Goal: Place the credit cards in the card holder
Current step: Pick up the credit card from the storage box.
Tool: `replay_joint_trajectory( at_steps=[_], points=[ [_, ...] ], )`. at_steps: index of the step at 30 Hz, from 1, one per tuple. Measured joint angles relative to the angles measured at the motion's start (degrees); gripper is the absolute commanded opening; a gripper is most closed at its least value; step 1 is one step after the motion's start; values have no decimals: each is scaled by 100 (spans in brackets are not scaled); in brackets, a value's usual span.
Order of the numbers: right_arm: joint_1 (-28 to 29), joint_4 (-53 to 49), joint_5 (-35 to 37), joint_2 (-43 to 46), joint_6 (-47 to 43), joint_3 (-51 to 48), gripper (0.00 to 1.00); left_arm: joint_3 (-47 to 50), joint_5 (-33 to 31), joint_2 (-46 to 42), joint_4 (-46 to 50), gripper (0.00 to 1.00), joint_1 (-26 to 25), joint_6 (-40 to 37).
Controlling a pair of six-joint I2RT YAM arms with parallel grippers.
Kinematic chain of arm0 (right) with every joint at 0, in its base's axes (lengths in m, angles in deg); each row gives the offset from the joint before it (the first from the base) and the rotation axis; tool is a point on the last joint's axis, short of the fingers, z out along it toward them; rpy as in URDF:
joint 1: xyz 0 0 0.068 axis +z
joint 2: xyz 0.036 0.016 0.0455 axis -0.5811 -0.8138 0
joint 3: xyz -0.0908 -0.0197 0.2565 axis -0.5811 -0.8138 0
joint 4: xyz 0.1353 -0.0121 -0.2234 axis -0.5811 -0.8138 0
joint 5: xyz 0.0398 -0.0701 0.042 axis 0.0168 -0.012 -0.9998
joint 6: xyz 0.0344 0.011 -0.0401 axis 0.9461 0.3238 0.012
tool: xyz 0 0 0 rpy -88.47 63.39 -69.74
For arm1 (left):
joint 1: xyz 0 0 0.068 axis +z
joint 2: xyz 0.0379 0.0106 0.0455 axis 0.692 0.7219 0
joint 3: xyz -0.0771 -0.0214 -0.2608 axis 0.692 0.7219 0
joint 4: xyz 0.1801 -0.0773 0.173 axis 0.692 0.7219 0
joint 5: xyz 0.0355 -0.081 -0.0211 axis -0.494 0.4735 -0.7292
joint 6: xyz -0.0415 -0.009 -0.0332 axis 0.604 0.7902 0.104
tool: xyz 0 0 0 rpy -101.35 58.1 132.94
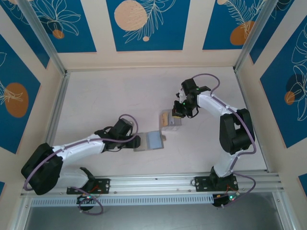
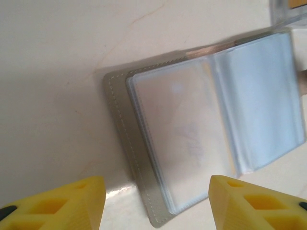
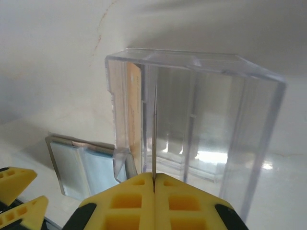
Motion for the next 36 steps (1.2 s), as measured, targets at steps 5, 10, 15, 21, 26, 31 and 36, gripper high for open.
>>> replay_joint_trajectory(
  at_steps=[5, 10, 15, 21, 26, 31, 36],
  points=[
    [-173, 7, 20, 98, 2, -140, 0, -621, 13, -175, 435, 59, 4, -199],
    [-302, 70, 9, 155, 7, -374, 0, -1513, 280, 140, 614, 47, -11, -407],
    [-402, 96, -37, 201, 9, -448, 0, -2586, 962, 1309, 372, 25, -61, -415],
    [-518, 136, -122, 354, 28, -455, 0, -3735, 1781, 2745, -44, 12, -109, -107],
    [-605, 203, -192, 422, 48, -516, 0, -4376, 2345, 3550, -444, 10, -133, 275],
    [-640, 210, -271, 431, 48, -603, 0, -4704, 2656, 4100, -625, 10, -166, 553],
    [-686, 216, -313, 431, 50, -614, 0, -4983, 2822, 4422, -638, 10, -223, 678]
  ],
)
